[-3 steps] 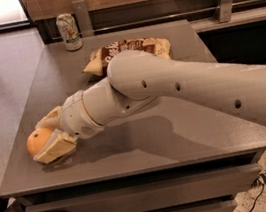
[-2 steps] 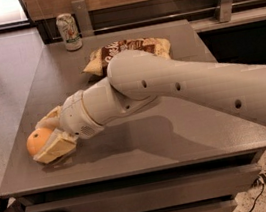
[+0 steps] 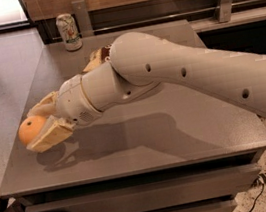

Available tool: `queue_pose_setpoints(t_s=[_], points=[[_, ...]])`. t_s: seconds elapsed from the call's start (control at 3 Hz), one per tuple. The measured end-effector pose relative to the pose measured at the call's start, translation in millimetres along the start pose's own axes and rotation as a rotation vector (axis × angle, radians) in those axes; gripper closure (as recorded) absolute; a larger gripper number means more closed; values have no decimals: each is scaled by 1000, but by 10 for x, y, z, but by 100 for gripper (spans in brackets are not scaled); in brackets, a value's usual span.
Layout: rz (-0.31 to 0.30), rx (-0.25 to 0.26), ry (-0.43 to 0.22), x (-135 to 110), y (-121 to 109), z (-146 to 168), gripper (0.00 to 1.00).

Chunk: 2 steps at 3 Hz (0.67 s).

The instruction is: Pick orange

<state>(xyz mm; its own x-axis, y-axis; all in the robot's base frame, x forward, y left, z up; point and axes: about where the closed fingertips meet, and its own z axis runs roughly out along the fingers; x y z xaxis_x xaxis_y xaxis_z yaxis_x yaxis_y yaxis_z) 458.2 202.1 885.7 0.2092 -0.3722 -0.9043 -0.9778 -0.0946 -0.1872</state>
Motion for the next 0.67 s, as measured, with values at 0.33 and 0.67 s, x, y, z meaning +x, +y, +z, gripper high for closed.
queue_pose_setpoints(t_s=[0.33, 0.67], points=[[-43, 18, -23, -275, -92, -219, 100], [-110, 48, -36, -597, -174, -438, 100]])
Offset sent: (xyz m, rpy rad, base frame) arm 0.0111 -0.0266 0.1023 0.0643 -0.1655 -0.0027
